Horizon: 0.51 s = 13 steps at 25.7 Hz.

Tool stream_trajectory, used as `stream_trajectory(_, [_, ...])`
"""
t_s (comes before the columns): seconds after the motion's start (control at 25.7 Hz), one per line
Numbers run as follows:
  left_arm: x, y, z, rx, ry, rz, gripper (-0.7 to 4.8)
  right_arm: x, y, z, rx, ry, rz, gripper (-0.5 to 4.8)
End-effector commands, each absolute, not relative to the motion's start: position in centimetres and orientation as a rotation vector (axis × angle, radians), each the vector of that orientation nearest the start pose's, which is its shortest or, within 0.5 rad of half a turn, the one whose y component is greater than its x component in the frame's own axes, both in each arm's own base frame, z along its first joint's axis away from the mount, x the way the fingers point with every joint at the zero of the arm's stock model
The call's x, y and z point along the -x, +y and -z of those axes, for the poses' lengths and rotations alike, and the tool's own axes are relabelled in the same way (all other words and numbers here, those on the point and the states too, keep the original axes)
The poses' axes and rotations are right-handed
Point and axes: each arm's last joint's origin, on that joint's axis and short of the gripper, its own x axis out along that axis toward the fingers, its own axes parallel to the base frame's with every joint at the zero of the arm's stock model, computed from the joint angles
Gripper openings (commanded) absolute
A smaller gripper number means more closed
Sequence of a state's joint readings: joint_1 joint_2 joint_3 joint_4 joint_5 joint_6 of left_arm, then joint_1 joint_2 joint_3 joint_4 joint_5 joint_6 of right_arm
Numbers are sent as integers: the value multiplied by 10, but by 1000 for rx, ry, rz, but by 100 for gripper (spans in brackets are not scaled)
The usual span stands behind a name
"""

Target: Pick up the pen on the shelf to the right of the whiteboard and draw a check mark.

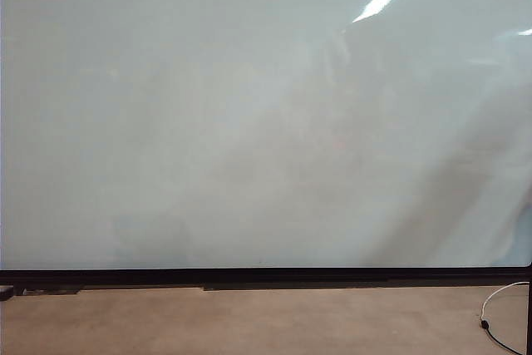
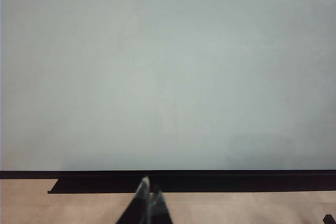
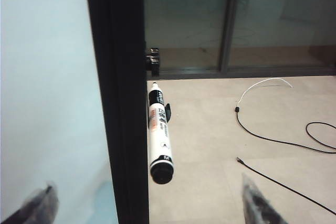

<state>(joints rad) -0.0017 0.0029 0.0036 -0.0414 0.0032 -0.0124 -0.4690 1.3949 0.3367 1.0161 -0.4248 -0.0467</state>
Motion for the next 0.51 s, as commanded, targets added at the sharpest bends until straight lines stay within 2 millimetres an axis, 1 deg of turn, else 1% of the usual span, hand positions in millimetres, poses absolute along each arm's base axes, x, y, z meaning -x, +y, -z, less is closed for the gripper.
stream_trajectory(0.04, [-97, 0, -163, 8, 25, 5, -5, -226, -100, -176, 48, 6, 21, 479])
stream_trajectory(0.19, [-97, 0, -163, 8, 25, 5, -4, -237, -107, -174, 53, 14, -21, 479])
stream_trajectory(0.27, [-97, 0, -163, 8, 25, 5, -5, -247, -112, -174, 64, 16, -44, 479])
stream_trajectory(0.51, [-97, 0, -163, 8, 25, 5, -4, -263, -120, -169, 76, 28, -78, 479])
